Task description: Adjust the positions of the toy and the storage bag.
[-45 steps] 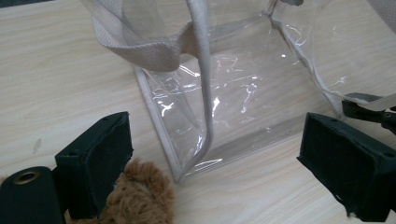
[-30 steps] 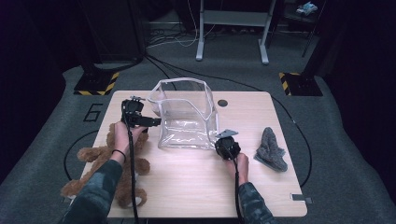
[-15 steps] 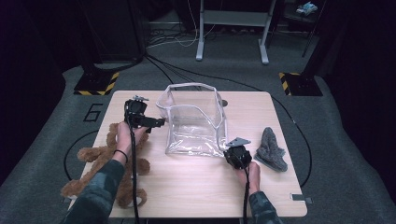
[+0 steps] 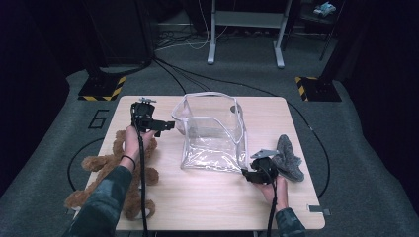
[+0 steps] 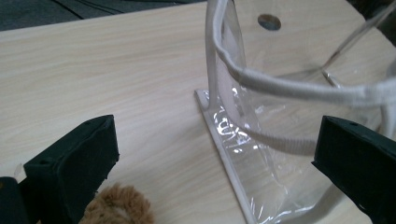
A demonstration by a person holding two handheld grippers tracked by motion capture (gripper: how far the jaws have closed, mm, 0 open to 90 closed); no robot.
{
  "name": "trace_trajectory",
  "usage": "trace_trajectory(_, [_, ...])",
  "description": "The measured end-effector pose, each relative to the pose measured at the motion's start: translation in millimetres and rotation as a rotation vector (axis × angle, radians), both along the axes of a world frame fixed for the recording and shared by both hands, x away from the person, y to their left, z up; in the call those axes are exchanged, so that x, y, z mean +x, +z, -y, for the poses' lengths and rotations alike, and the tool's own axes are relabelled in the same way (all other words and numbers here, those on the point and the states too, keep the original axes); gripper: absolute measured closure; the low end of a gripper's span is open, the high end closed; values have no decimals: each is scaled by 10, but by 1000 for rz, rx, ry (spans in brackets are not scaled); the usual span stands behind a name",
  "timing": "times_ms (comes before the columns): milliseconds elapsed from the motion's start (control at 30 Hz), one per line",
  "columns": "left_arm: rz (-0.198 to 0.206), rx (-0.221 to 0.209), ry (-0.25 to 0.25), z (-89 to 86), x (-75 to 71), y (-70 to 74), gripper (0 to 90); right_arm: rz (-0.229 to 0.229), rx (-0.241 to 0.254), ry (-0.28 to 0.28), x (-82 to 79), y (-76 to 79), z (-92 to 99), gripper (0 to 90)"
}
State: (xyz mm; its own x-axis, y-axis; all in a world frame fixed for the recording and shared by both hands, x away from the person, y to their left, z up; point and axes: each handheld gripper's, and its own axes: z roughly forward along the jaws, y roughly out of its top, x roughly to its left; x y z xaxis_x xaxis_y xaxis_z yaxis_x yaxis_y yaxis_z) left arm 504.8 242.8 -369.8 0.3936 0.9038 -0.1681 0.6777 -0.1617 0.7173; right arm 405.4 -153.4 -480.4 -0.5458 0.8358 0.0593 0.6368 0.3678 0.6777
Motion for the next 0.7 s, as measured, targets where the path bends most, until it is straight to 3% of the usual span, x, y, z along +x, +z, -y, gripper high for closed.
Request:
trace_trajectory(133, [-17, -20, 2, 43, 58, 40, 0, 37, 24, 27, -31, 260, 51, 309])
trace_trajectory(167, [-25, -6, -2, 53, 78, 56, 0, 40, 28, 22, -40, 342, 58, 269])
trace_trajectory(267, [-11, -15, 1, 100, 116, 92, 0, 71, 38, 25, -22, 578, 110, 218])
trace_trajectory(333, [2, -31, -6, 120, 133, 122, 0, 84, 46, 27, -2, 718, 150, 206])
trace_trajectory(467, [20, -9, 21, 163, 200, 198, 1, 114, 57, 15, 40, 972, 184, 191])
trace_trajectory(600, [8, -9, 52, 168, 271, 200, 8, 165, 87, -10, 135, 1253, 94, 211])
trace_trajectory(700, [-12, 34, 68, 231, 333, 137, 47, 180, 66, -8, 262, 1368, -37, 234])
